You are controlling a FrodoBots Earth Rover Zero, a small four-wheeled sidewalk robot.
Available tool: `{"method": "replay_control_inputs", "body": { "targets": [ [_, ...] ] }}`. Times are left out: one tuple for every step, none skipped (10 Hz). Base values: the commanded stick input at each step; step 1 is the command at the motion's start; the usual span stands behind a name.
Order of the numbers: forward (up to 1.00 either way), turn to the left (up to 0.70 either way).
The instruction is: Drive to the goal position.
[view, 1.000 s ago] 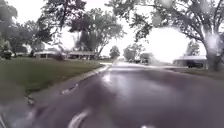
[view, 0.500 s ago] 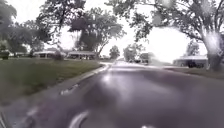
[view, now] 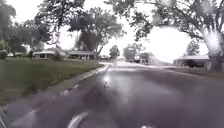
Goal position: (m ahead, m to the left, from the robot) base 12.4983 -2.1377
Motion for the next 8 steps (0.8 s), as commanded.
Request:
{"method": "replay_control_inputs", "body": {
  "targets": [
    [0.5,0.0],
    [0.5,0.0],
    [0.5,0.0],
    [0.5,0.0],
    [0.5,0.0],
    [0.5,0.0],
    [0.5,0.0],
    [0.5,0.0]
  ]
}}
